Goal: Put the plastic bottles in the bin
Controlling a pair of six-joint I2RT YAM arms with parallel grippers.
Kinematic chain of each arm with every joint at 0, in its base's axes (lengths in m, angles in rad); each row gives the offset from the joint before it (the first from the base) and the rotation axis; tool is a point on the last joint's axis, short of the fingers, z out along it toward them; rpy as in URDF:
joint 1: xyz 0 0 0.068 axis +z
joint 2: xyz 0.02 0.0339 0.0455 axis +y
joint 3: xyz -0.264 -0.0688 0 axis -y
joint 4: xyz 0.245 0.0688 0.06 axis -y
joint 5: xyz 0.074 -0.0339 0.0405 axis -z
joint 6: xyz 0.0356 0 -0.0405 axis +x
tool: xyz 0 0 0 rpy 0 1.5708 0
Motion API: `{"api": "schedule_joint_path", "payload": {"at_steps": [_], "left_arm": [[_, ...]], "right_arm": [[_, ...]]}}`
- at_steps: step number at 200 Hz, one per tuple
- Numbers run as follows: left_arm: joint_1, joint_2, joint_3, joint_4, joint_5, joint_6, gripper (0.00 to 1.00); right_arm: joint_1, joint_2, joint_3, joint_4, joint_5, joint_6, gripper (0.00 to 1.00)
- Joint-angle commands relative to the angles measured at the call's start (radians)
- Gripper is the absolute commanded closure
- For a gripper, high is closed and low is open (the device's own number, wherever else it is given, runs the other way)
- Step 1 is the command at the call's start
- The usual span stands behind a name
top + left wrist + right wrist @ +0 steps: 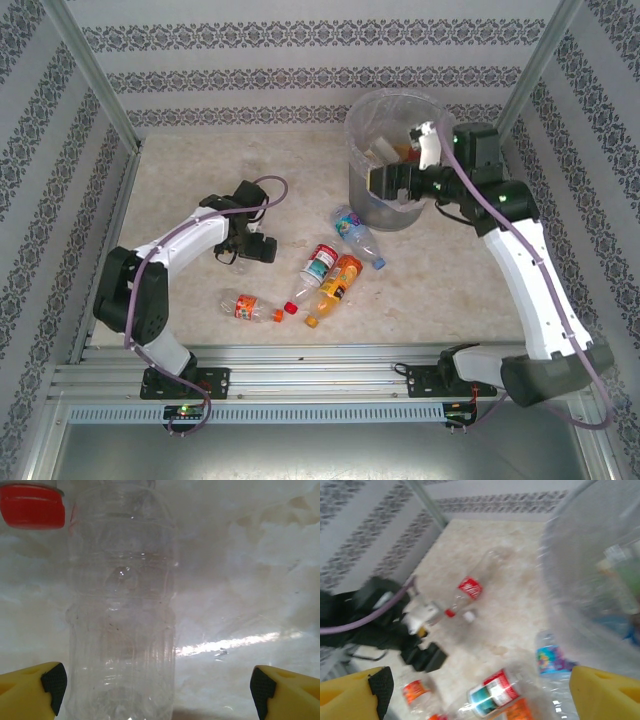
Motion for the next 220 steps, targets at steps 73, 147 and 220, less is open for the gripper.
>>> {"api": "schedule_joint_path", "payload": {"at_steps": [73, 147, 220], "left_arm": [[0.018, 0.113, 0.046, -0.068, -0.091, -0.051, 0.16], [0.017, 0.097, 0.057, -0.077, -0.059, -0.065, 0.4], [0.018, -0.115, -0.004, 0.213, 0.365, -0.115, 0.41]], "right_arm": [[0.097, -0.121, -0.217, 0.079, -0.039, 0.081, 0.07], [0.095, -0.114, -0.241, 0.115, -0.032, 0.108, 0.07], [0.112, -0.085, -0.385, 0.375, -0.06, 0.389, 0.08]]}}
